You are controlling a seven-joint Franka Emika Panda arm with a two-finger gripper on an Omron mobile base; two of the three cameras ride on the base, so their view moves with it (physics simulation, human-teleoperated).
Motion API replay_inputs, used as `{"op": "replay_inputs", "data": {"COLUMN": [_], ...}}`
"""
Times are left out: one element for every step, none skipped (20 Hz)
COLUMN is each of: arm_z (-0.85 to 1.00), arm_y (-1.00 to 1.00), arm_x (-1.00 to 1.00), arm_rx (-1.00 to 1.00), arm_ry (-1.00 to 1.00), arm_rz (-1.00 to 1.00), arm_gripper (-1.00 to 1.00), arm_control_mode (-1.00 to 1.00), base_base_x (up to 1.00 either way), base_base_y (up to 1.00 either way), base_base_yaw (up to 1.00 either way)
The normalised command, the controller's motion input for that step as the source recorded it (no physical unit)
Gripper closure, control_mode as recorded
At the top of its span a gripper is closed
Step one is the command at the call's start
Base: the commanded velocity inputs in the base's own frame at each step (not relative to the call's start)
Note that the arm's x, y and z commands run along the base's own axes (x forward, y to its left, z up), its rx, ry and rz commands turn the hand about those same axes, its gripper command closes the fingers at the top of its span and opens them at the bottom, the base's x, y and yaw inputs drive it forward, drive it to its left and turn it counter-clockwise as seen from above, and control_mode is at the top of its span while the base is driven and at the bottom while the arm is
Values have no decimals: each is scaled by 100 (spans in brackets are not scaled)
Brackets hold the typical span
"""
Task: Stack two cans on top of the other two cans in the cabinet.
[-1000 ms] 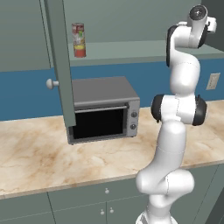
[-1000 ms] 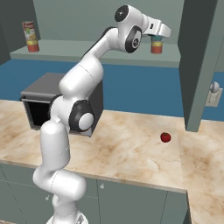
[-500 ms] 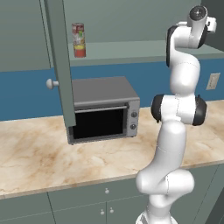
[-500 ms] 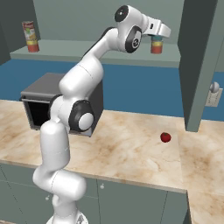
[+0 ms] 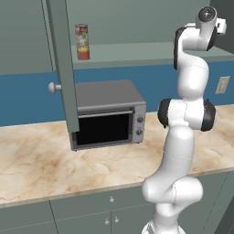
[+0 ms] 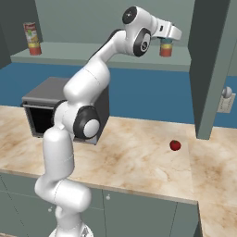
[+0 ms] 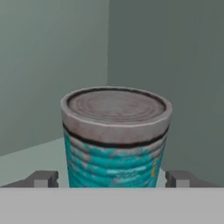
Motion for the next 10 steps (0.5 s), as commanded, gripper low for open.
{"op": "replay_inputs", "data": {"arm_z": [0,-2,-3,-6,-12,-15,-16,-21,-23,-26], "arm_y": [0,0,0,4,12,17,19,23,26,29], "arm_x": [-9,-19,-25,-30,-35,-36,-38,-38,-39,-39], "arm_rx": [0,0,0,0,0,0,0,0,0,0], "arm_ry": [0,0,1,2,4,5,5,6,6,6], "arm_rz": [0,0,0,0,0,0,0,0,0,0], "arm_gripper": [-100,-100,-100,-100,-100,-100,-100,-100,-100,-100], "arm_control_mode": [-100,-100,-100,-100,-100,-100,-100,-100,-100,-100], "base_base_x": [0,0,0,0,0,0,0,0,0,0], "base_base_y": [0,0,0,0,0,0,0,0,0,0], "base_base_yaw": [0,0,0,0,0,0,0,0,0,0]}}
